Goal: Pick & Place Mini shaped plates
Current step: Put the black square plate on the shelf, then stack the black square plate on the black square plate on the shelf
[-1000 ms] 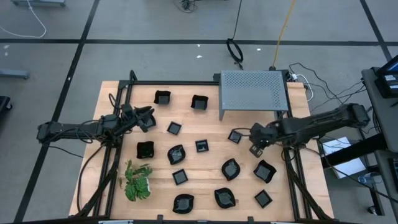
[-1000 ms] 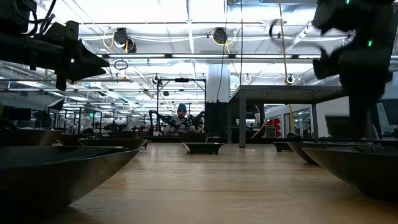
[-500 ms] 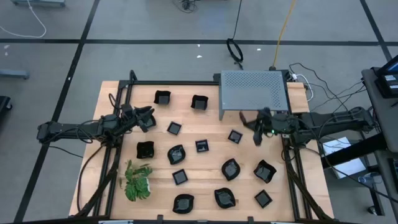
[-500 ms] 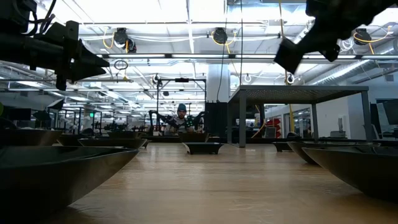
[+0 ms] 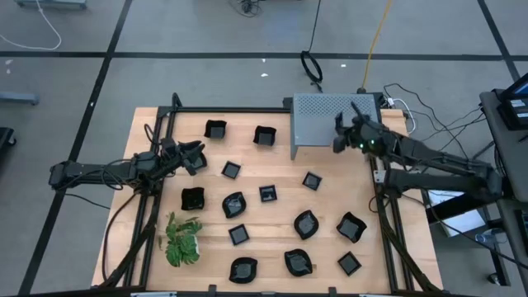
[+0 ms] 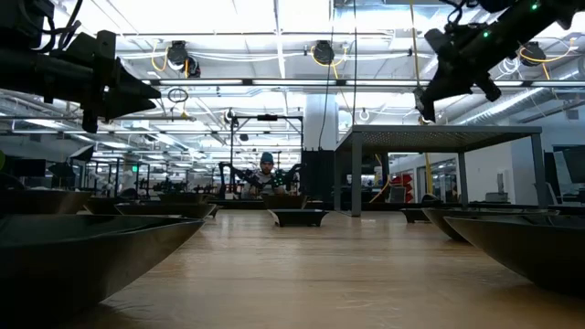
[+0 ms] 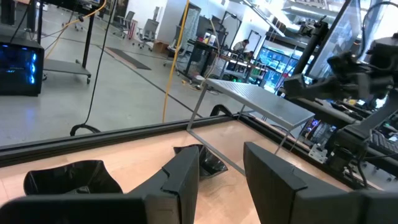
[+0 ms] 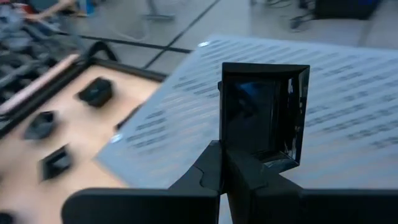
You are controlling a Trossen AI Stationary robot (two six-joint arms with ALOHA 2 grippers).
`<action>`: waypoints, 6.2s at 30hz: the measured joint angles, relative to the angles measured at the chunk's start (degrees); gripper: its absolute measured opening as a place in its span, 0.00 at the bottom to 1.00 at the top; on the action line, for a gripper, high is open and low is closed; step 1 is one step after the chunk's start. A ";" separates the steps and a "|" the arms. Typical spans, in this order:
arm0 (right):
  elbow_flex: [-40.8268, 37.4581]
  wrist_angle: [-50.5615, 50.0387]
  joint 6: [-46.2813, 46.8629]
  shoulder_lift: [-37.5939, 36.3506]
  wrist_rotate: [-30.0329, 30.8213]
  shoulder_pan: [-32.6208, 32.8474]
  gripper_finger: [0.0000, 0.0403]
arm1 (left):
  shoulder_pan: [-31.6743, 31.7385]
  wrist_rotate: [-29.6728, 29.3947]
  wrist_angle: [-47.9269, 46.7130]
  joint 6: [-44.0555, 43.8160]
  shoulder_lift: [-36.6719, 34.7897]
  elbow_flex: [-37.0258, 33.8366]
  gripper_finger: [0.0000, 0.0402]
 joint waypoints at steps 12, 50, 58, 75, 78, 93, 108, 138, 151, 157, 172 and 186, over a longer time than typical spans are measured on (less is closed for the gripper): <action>9.91 -18.14 -7.18 6.95 0.11 -15.55 0.00 | -0.01 0.01 0.00 0.00 -0.02 0.01 0.32; 22.31 -21.24 -15.11 9.59 -16.58 -11.80 0.38 | 0.00 0.02 0.00 0.00 0.00 0.00 0.32; 22.31 -18.17 -20.43 14.40 -11.38 5.34 0.38 | 0.00 0.02 0.00 0.00 0.00 0.02 0.32; 37.14 -31.83 -12.67 36.46 -1.61 22.11 0.38 | 0.00 0.02 0.00 0.00 0.00 0.00 0.32; 40.47 -35.48 -5.15 38.34 -7.22 21.82 0.38 | 0.00 0.02 -0.02 0.00 -0.01 0.01 0.32; 24.89 4.30 -3.24 38.40 -39.09 21.72 0.38 | 0.00 0.01 0.00 0.00 0.00 0.00 0.32; 18.93 -3.70 8.89 38.33 -30.21 23.19 0.38 | -0.02 0.02 0.00 0.00 0.00 0.00 0.32; 18.94 -13.59 -6.49 55.69 -5.62 29.00 0.38 | -0.02 0.02 0.00 0.00 0.00 0.00 0.32; 19.20 -13.65 -4.59 60.47 -3.96 29.04 0.34 | 0.00 0.01 0.00 0.00 0.00 0.02 0.32; 19.11 -13.84 -4.61 60.47 -4.28 29.11 0.14 | -0.02 0.02 0.00 0.00 -0.01 0.00 0.32; 18.76 -16.01 -17.16 42.01 -15.31 30.59 0.00 | 0.00 0.02 0.00 0.00 0.00 0.02 0.32; 18.87 -8.33 -12.35 18.86 3.84 25.01 0.00 | -0.01 0.00 0.00 0.00 -0.01 0.02 0.32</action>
